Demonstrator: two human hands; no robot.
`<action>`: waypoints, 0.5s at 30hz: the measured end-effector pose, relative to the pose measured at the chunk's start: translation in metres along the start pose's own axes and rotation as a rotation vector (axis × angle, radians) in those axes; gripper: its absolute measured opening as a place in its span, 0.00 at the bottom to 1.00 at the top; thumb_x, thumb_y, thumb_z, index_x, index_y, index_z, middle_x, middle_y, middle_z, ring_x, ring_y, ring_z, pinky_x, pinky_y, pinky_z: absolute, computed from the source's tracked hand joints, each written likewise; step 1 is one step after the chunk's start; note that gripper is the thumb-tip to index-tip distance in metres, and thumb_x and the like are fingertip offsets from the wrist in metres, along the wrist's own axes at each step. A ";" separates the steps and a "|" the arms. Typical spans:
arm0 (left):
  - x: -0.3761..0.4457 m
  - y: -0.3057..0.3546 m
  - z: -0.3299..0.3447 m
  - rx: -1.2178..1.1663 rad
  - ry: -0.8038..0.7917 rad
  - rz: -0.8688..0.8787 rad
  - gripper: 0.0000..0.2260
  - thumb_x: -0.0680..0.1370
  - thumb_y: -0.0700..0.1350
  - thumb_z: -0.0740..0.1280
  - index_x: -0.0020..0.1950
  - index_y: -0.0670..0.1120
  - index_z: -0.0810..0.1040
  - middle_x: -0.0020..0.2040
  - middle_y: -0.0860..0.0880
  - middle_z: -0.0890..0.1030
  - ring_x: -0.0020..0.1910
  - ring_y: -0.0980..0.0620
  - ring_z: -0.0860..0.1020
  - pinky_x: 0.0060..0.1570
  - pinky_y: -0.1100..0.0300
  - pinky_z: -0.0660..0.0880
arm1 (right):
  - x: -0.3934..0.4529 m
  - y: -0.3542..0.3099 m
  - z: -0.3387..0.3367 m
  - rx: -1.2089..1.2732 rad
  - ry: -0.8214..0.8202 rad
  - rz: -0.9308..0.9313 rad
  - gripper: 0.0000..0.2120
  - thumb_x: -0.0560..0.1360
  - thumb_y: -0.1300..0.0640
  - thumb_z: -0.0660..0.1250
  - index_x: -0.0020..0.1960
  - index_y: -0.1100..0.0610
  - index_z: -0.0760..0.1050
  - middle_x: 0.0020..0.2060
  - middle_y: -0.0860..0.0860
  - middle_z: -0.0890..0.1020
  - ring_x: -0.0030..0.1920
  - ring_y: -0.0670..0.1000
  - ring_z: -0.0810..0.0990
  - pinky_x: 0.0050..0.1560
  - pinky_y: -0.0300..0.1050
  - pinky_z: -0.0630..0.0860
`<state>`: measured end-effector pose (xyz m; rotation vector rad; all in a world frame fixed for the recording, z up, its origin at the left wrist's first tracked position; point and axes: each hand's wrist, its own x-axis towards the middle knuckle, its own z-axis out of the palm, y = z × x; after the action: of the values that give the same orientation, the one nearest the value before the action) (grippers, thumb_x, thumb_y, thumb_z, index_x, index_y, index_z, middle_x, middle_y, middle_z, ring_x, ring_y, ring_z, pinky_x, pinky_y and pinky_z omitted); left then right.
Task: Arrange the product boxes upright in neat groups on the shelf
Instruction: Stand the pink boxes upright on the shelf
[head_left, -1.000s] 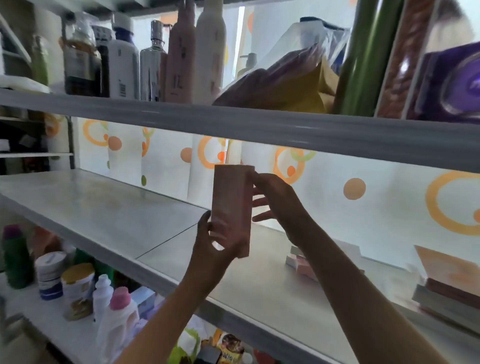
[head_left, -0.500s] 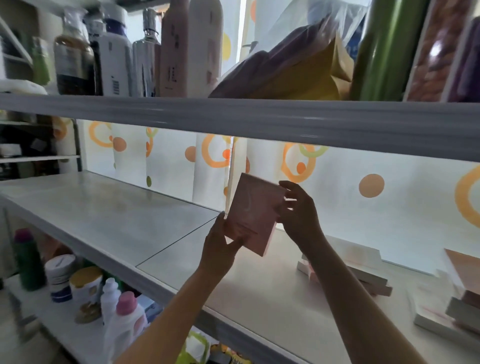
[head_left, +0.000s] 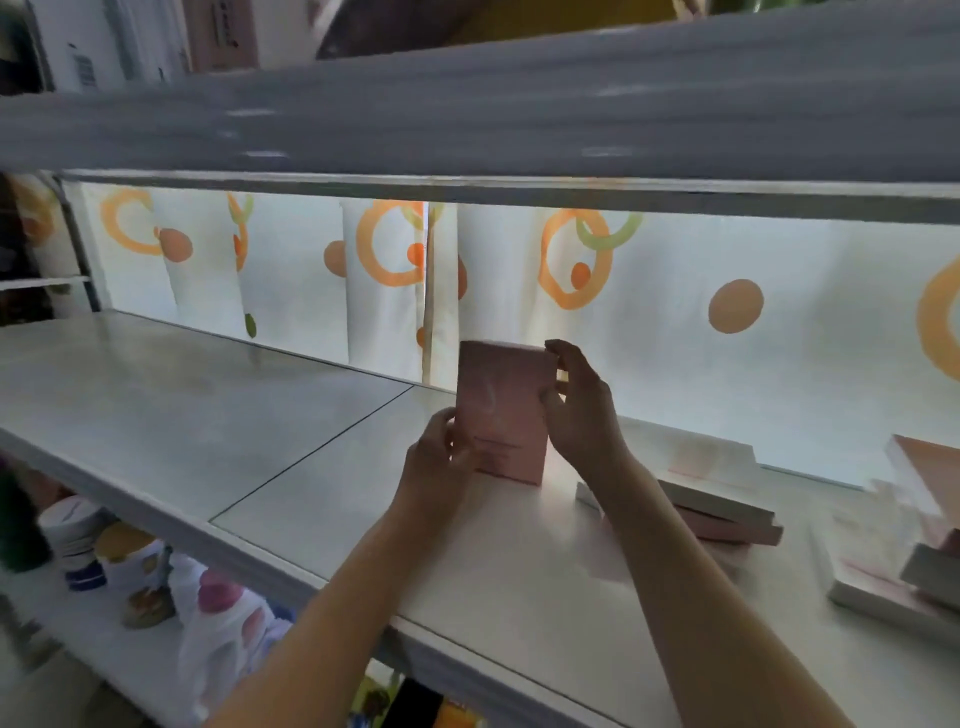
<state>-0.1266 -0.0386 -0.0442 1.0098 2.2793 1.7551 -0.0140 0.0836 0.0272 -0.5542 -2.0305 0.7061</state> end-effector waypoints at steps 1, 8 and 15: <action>-0.001 -0.002 0.000 -0.007 -0.010 0.001 0.15 0.74 0.49 0.67 0.60 0.59 0.73 0.47 0.56 0.83 0.45 0.53 0.82 0.48 0.50 0.79 | -0.002 -0.001 0.001 -0.007 -0.004 -0.005 0.25 0.74 0.68 0.59 0.70 0.55 0.68 0.61 0.54 0.78 0.56 0.53 0.79 0.58 0.50 0.77; -0.010 0.005 -0.003 0.014 -0.042 -0.001 0.24 0.76 0.57 0.65 0.70 0.52 0.68 0.62 0.50 0.78 0.60 0.50 0.76 0.62 0.52 0.73 | -0.016 -0.005 0.001 -0.049 -0.054 -0.010 0.28 0.77 0.62 0.61 0.75 0.49 0.61 0.67 0.51 0.75 0.63 0.54 0.77 0.60 0.52 0.76; -0.011 0.003 -0.002 0.004 0.007 0.029 0.17 0.78 0.56 0.62 0.66 0.54 0.71 0.62 0.52 0.79 0.62 0.53 0.76 0.62 0.50 0.74 | -0.021 -0.013 -0.001 -0.092 -0.079 -0.061 0.33 0.75 0.62 0.64 0.77 0.47 0.59 0.66 0.51 0.75 0.57 0.54 0.77 0.53 0.50 0.76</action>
<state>-0.1175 -0.0454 -0.0441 1.0445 2.2849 1.7686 -0.0034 0.0614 0.0233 -0.5219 -2.1529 0.6092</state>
